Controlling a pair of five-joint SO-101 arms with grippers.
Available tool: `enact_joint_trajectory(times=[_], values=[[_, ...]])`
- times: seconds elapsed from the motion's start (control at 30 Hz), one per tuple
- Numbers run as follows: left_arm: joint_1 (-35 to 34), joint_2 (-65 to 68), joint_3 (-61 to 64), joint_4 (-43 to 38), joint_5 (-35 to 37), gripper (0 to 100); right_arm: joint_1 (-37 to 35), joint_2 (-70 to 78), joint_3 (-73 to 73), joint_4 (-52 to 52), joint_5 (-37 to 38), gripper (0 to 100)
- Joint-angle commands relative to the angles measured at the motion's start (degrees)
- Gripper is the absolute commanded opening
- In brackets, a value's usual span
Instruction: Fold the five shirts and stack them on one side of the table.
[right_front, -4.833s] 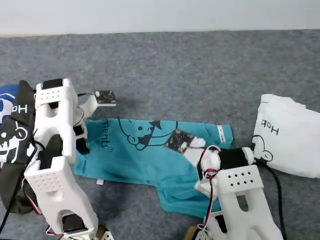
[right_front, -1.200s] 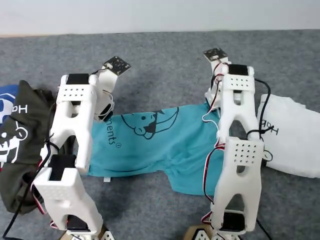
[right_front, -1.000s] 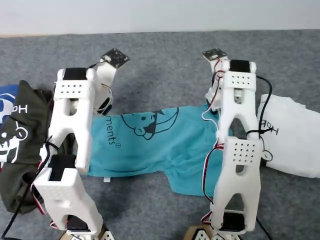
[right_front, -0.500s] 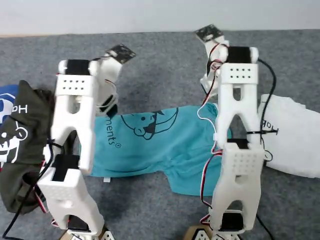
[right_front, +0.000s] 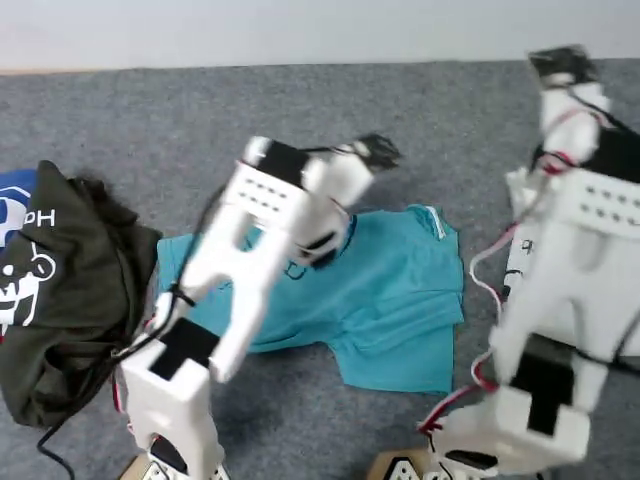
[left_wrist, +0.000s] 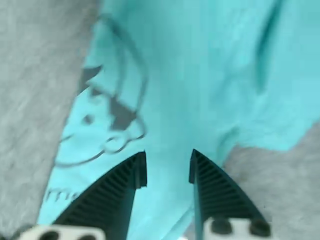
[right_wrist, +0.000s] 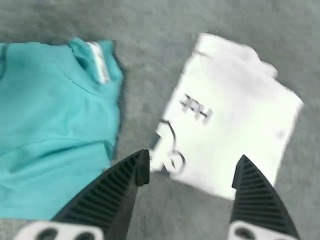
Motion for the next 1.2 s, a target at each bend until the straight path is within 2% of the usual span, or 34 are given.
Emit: enact_joint_trajectory(times=[0.0, 0.13, 0.23, 0.4, 0.63, 0.97, 1.17], values=[[7.0, -1.3, -1.7, 1.7, 3.8, 15, 5.3, -8.3, 4.0, 2.4, -0.7, 27.3], [14.6, -0.9, -1.7, 1.2, 6.9, 15, 10.6, -13.6, 10.3, 2.4, -0.8, 27.3], [18.0, -0.4, -1.1, -2.0, 8.3, 15, 14.2, -16.5, 15.5, 2.3, -0.7, 27.3], [19.7, 4.5, -0.2, -8.5, 8.3, 15, 18.1, -19.8, 22.3, 2.3, -0.5, 27.3], [21.8, 14.8, -2.8, -9.0, 6.7, 15, 19.0, -21.2, 25.0, 2.2, -0.5, 27.3], [22.5, 25.6, -11.9, -4.0, 6.4, 14, 19.0, -21.8, 25.0, 2.2, -0.4, 27.3], [25.1, 24.6, -16.7, 1.8, 6.5, 1, 19.0, -23.0, 25.0, 2.2, -0.4, 27.3]])
